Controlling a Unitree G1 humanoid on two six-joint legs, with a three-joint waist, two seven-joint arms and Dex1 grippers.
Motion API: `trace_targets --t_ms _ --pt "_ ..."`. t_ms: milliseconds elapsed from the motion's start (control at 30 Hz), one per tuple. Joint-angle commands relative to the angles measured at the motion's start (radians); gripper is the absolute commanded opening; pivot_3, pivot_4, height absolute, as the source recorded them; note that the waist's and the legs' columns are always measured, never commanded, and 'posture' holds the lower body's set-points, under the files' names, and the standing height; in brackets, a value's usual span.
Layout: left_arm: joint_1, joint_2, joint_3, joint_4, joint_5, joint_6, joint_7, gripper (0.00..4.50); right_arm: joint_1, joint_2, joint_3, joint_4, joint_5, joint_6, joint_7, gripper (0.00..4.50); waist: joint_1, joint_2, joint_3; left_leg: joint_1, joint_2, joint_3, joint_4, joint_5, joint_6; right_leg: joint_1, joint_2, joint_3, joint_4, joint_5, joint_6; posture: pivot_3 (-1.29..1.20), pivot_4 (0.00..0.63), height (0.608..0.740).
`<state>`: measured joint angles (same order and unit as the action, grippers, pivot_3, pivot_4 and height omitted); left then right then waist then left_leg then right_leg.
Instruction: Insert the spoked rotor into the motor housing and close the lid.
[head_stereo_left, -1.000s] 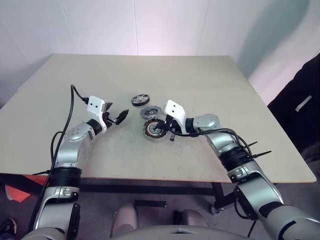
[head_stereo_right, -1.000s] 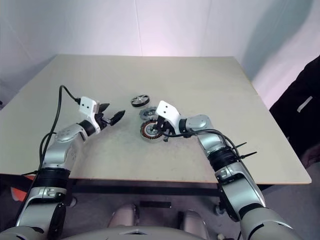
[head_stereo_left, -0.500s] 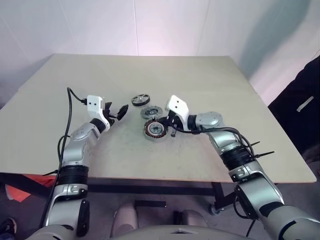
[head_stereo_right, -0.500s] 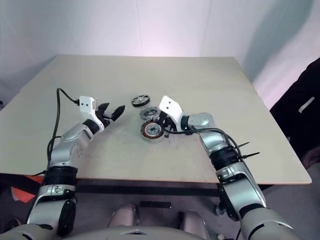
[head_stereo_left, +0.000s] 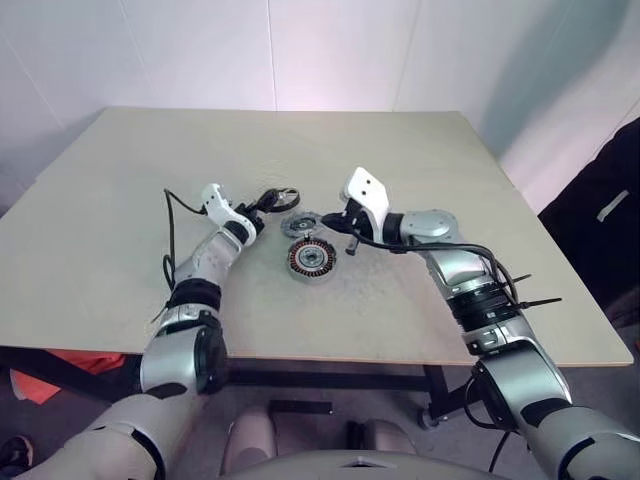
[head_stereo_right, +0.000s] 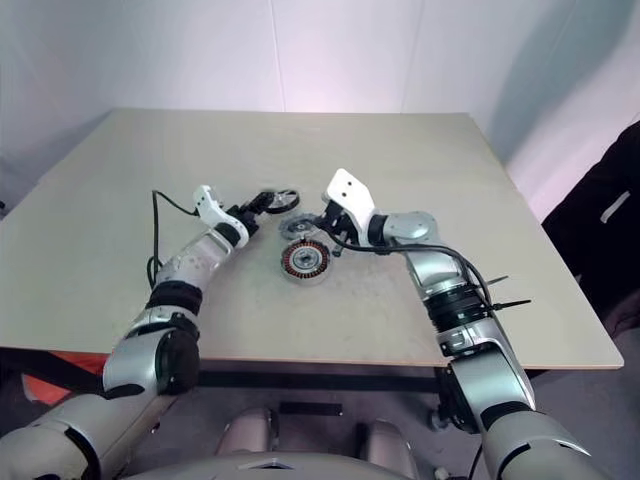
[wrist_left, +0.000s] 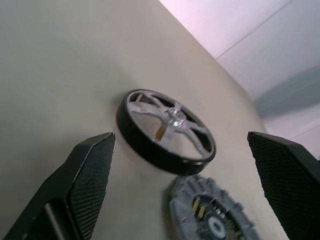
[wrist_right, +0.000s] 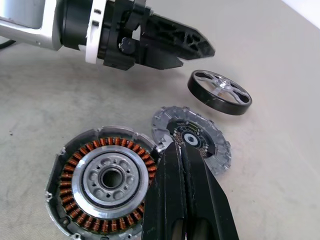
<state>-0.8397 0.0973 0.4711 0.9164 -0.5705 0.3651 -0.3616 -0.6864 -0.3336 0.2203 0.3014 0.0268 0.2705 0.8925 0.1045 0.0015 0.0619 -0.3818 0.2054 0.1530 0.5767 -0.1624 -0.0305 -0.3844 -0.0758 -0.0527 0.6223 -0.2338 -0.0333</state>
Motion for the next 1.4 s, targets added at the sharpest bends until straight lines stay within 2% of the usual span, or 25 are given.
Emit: trace_targets --t_ms 33,233,333,500,800,900,1000,1033,1267,1400 --pt "-0.091 0.000 0.064 0.110 -0.049 -0.029 0.023 4.50 -0.009 -0.005 -0.032 -0.032 0.019 0.001 -0.025 0.02 0.001 0.000 0.000 0.000 0.000 0.000 0.000 0.000 0.000 0.000 0.000 0.000 0.000 0.000 0.000 0.00 0.000 0.740" --pt "-0.178 -0.006 0.163 0.299 -0.082 -0.049 0.161 4.50 -0.006 -0.006 -0.044 -0.032 0.023 0.002 -0.049 0.02 0.006 0.000 0.000 -0.001 0.000 0.000 0.000 0.000 0.001 0.000 0.000 0.000 -0.001 0.000 0.000 0.00 0.000 0.740" --pt "-0.193 -0.013 0.184 0.338 -0.084 -0.065 0.196 3.86 -0.008 -0.006 -0.048 -0.033 0.026 0.003 -0.060 0.00 0.010 0.000 0.000 0.000 0.000 0.000 0.000 -0.001 0.001 0.001 -0.001 0.000 -0.001 0.000 0.000 0.00 0.000 0.740" --pt "-0.216 -0.018 0.196 0.361 -0.079 -0.053 0.202 2.17 -0.009 -0.004 -0.055 -0.036 0.030 0.004 -0.076 0.00 0.023 0.000 0.000 0.000 0.001 0.000 0.000 -0.001 0.001 0.001 -0.001 0.000 -0.001 0.000 0.000 0.00 0.000 0.740" --pt "-0.217 -0.014 0.205 0.364 -0.077 -0.050 0.190 2.17 -0.013 -0.002 -0.053 -0.028 0.031 -0.005 -0.090 0.00 0.027 -0.001 0.000 0.000 0.001 -0.001 0.000 0.000 0.001 0.001 -0.002 -0.001 -0.001 0.000 0.000 0.00 0.000 0.740" --pt "-0.216 -0.011 0.211 0.361 -0.082 -0.058 0.178 1.54 -0.019 -0.001 -0.052 -0.021 0.030 -0.010 -0.095 0.00 0.027 -0.001 0.001 0.000 0.001 -0.001 0.000 0.000 0.001 0.001 -0.002 0.000 -0.001 0.000 0.000 0.00 0.000 0.740" --pt "-0.217 -0.007 0.216 0.360 -0.085 -0.053 0.170 0.52 -0.022 0.001 -0.054 -0.018 0.031 -0.013 -0.100 0.00 0.027 -0.001 0.001 -0.001 0.001 -0.001 0.000 0.000 0.001 0.001 -0.002 -0.001 -0.001 0.000 0.000 0.00 0.000 0.740" --pt "-0.217 -0.006 0.219 0.360 -0.087 -0.051 0.169 0.36 -0.022 0.001 -0.054 -0.018 0.031 -0.014 -0.101 0.00 0.027 -0.001 0.001 -0.001 0.001 -0.001 0.000 0.000 0.001 0.001 -0.002 -0.001 -0.001 0.000 0.000 0.00 0.000 0.740" --pt "-0.210 0.002 0.231 0.351 -0.093 -0.048 0.138 0.36 -0.016 0.004 -0.055 -0.020 0.030 -0.017 -0.108 0.00 0.027 -0.001 0.001 -0.001 0.001 -0.001 0.000 0.000 0.001 0.000 -0.002 -0.001 -0.001 0.000 0.000 0.00 0.000 0.740" --pt "-0.210 0.021 0.287 0.328 -0.155 -0.029 0.062 0.36 -0.014 0.004 -0.061 -0.021 0.031 -0.015 -0.120 0.00 0.027 -0.002 0.002 -0.001 0.001 -0.001 0.000 0.000 0.001 0.000 -0.002 -0.001 -0.002 0.000 0.000 0.00 0.000 0.740"
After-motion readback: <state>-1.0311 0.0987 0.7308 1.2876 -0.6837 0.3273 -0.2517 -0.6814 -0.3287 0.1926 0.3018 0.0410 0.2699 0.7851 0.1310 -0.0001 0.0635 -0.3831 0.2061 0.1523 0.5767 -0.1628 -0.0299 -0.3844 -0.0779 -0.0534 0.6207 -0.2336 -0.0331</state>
